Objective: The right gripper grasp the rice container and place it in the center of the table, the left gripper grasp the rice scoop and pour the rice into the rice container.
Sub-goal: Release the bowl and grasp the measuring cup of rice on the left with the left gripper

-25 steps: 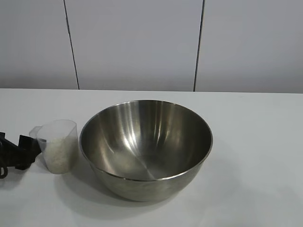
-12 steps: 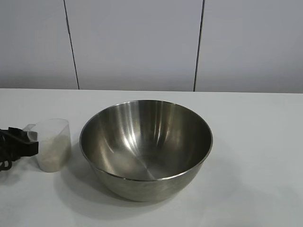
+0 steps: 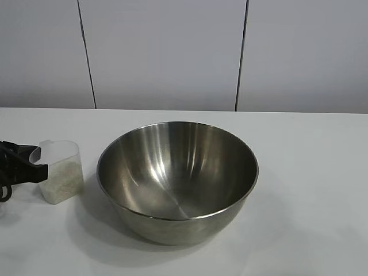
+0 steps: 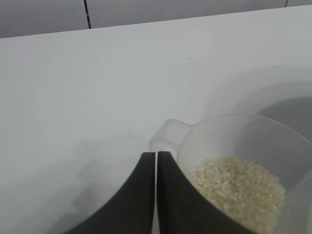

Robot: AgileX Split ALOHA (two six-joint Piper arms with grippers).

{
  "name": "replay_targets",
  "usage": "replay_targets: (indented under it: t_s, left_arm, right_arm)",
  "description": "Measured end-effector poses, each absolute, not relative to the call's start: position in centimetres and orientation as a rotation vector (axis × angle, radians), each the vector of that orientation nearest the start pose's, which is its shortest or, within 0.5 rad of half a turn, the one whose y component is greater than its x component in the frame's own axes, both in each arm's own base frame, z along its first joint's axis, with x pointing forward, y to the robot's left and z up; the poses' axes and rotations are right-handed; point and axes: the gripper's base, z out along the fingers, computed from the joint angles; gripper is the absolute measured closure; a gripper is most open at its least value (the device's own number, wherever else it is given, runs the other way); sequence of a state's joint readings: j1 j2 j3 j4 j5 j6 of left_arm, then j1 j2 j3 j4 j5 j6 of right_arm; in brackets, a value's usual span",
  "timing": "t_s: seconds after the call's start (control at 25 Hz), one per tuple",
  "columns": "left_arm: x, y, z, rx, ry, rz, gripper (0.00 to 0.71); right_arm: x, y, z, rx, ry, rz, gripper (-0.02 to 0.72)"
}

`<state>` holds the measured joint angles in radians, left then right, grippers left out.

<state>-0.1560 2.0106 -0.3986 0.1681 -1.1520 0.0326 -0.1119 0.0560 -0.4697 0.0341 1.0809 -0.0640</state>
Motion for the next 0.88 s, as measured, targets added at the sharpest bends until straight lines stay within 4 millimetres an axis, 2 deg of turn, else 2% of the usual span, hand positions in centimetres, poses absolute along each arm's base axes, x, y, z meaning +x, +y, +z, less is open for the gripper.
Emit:
replay_targets:
  t_s: [0.48,0.6,0.8,0.88]
  left_arm:
    - [23.8,-6.7,7.1,0.552,1.956,-0.312,0.694]
    - [23.9,-6.5,7.1,0.529,1.962,-0.284,0.625]
    - [24.2,-6.0,7.1,0.469,1.974,-0.243,0.408]
    - [24.2,-6.0,7.1,0.454,1.978,-0.253,0.359]
  right_arm:
    - [0.6,0.2,26.7,0.051,2.15,-0.061,0.093]
    - [0.6,0.2,26.7,0.051,2.151,-0.061,0.093]
    - [0.6,0.2,26.7,0.051,2.15,-0.061,0.093]
    - [0.6,0.2,26.7,0.051,2.15,-0.061,0.093]
